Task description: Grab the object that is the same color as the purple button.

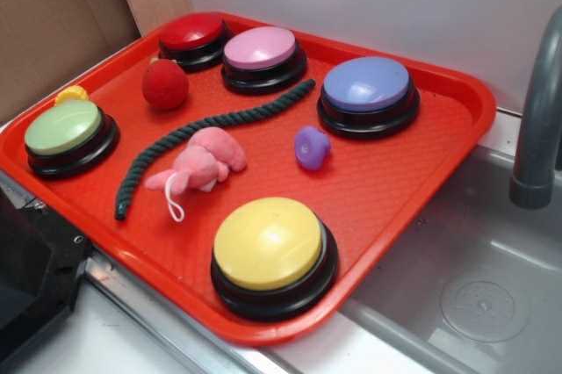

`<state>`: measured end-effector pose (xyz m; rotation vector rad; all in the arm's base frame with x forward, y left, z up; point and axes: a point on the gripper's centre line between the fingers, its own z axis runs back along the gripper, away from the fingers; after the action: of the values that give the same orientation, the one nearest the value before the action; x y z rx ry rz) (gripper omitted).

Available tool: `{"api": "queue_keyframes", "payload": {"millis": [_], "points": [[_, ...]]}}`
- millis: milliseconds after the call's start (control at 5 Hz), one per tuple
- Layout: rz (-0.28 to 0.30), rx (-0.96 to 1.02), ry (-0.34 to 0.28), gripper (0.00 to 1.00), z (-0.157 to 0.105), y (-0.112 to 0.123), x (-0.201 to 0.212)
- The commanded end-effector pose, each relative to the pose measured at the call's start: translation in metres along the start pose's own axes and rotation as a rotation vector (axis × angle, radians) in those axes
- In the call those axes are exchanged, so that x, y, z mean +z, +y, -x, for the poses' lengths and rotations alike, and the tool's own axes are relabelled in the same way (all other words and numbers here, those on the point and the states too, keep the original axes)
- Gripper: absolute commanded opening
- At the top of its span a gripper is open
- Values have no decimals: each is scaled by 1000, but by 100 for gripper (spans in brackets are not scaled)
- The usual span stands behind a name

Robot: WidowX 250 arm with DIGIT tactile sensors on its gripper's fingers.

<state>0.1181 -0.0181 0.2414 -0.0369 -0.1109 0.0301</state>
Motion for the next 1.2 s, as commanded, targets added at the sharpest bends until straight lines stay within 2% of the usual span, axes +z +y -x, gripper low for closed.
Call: {"api": "queue_keyframes", "payload": {"millis": [0,400,600,800,1000], "points": [[0,0,0,100,0,0,0],[5,29,-36,100,-26,-7,-27],[7,62,-84,100,-52,-20,-52],[61,81,-122,100,-79,-28,-78],[86,74,-168,100,-105,-49,-109]]}}
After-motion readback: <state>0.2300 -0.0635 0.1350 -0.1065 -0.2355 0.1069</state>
